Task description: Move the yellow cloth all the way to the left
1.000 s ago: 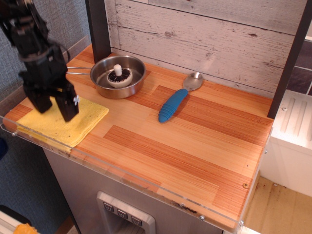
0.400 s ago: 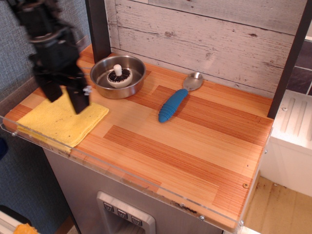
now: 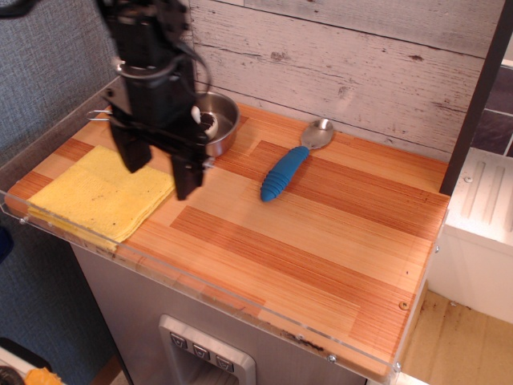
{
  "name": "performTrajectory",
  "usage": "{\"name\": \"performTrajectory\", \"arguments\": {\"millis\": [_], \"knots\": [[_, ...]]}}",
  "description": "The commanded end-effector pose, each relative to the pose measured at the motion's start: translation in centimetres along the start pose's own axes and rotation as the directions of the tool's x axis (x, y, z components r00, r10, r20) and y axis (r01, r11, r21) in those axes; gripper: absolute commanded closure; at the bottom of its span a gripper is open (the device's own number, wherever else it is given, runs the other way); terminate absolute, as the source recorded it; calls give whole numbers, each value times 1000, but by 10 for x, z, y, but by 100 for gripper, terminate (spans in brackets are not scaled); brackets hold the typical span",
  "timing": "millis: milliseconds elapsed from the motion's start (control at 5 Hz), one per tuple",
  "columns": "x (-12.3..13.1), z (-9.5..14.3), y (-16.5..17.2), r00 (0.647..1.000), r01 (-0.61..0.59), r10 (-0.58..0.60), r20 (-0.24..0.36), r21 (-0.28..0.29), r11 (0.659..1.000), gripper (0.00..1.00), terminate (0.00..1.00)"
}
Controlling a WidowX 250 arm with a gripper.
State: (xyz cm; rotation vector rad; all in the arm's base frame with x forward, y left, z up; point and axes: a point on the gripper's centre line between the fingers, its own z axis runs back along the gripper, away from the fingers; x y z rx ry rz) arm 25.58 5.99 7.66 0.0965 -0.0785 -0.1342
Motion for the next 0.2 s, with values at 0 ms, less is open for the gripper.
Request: {"name": "performTrajectory", "arguments": {"millis": [0], "knots": [[-2, 8, 3, 999, -11, 10, 36, 16, 1000, 0, 100]]}}
